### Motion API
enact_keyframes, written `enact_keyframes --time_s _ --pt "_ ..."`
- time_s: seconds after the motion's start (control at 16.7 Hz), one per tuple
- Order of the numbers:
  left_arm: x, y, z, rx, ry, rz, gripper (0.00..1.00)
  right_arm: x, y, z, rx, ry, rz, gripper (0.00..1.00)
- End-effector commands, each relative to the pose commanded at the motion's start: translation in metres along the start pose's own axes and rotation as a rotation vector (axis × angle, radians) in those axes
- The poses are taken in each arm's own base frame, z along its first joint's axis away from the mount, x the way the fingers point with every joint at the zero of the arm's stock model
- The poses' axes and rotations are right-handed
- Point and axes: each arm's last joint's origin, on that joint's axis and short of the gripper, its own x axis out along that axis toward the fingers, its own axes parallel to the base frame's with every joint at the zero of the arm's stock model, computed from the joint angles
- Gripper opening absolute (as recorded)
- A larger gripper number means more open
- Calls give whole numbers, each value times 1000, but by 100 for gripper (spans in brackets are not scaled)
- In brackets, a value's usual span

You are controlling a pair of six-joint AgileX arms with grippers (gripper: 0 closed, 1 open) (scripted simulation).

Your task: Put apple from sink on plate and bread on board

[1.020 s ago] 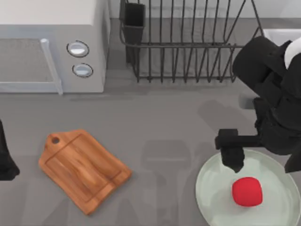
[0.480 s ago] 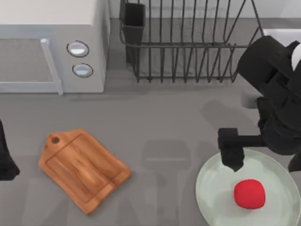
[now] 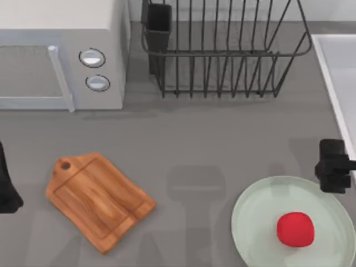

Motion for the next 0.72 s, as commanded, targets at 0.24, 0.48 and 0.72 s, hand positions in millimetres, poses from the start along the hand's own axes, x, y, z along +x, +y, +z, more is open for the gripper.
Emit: enact_keyframes --time_s 0.24,0.48,0.72 --pt "0 0 0 0 0 0 100 -13 -39 -37 -35 -392 42 100" --pt "0 0 0 0 0 0 100 -5 -68 -73 -91 -775 -10 100" --pt "0 0 0 0 0 0 100 14 -85 -92 -143 -1016 -109 100"
